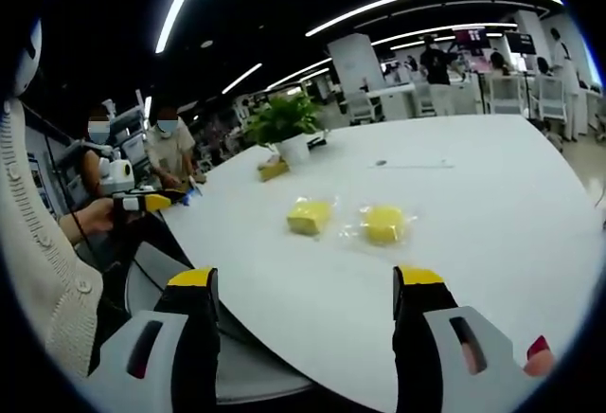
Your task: Compare the silicone blocks by pressing each to a similar depth, holding the contact briefly, and releasing to observe deformation and rebound differences across the visible hardness samples.
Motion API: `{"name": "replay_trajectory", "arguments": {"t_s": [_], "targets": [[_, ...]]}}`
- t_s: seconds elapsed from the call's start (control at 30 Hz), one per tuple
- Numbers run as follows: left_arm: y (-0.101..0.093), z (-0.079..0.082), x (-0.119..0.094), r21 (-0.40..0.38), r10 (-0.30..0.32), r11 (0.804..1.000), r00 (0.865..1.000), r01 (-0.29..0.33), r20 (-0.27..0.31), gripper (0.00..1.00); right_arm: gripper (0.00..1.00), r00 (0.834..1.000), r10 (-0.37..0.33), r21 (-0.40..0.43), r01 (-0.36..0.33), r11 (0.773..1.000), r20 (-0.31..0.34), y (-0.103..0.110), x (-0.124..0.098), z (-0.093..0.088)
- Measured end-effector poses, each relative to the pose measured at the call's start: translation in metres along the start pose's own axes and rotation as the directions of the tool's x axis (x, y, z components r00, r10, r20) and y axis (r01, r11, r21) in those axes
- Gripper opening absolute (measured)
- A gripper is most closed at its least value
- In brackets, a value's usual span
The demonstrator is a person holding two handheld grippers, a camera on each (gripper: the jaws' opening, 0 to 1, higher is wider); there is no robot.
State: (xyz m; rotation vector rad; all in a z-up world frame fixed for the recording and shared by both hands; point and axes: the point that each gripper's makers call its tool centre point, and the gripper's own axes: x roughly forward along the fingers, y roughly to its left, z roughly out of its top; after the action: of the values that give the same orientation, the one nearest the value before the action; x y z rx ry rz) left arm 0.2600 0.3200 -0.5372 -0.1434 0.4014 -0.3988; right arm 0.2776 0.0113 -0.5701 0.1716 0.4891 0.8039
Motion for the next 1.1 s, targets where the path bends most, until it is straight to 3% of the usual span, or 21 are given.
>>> {"name": "replay_trajectory", "arguments": {"t_s": [1.1], "targets": [[-0.0072, 0.0011, 0.0037, 0.01, -0.028, 1.0, 1.0, 0.028, -0.01, 0.63, 0.68, 0.999, 0.013, -0.043, -0.014, 0.999, -0.032, 0.0007, 0.0028, 0.0003]]}}
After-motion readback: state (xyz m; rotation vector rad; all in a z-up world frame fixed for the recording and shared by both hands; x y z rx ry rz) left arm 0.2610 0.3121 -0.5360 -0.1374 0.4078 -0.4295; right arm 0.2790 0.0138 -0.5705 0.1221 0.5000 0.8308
